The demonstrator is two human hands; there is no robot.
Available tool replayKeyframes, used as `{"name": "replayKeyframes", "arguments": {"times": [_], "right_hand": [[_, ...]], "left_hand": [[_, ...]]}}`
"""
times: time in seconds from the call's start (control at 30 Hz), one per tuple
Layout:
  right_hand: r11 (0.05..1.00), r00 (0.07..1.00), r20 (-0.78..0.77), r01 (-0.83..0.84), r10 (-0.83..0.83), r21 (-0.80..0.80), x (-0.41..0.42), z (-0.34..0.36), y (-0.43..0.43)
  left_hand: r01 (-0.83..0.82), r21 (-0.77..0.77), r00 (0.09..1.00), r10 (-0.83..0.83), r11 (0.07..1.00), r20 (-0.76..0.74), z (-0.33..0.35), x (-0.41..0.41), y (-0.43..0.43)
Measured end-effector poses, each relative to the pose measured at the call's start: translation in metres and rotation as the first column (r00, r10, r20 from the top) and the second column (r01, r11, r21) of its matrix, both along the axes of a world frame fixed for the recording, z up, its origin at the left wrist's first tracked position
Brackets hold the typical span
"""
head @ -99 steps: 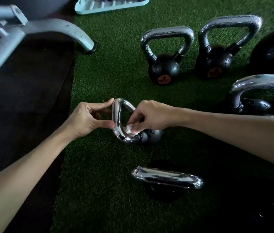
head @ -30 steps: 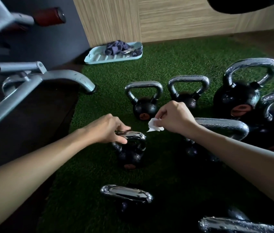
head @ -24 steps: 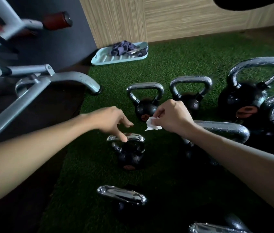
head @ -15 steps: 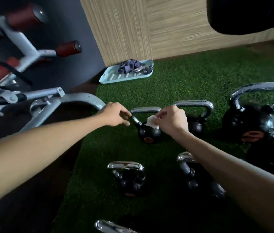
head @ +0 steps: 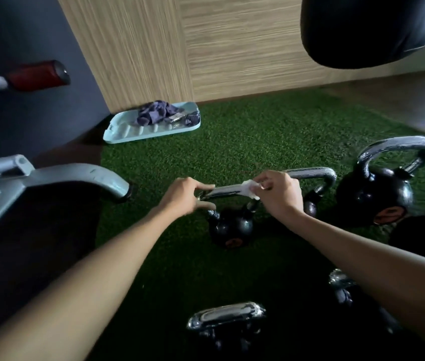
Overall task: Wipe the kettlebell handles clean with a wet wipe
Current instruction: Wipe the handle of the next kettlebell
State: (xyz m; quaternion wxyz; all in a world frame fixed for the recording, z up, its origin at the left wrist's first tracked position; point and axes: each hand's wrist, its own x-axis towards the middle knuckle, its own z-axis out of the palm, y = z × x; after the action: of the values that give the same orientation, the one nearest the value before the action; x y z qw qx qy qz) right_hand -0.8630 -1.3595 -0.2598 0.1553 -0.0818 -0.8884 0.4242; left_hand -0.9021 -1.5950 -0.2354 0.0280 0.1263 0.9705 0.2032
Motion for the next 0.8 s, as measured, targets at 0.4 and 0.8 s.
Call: {"name": "replayKeyframes", "arguments": {"times": [0.4,0.8], "right_hand": [[0.929,0.991,-0.123,-0.011,0.061,0.37,-0.015,-0.015,-0.065],[0.833,0.96,-0.058,-0.209,0.276,0.513,-0.002,-0.007,-0.066]], "left_hand": [[0.17,0.114,0.98,-0.155,0.979,-0.128,-0.038,-0.035,-0.017],[0.17,0.291,0.97,-0.107,0.941,-0.22,-0.056,-0.008,-0.031]]}}
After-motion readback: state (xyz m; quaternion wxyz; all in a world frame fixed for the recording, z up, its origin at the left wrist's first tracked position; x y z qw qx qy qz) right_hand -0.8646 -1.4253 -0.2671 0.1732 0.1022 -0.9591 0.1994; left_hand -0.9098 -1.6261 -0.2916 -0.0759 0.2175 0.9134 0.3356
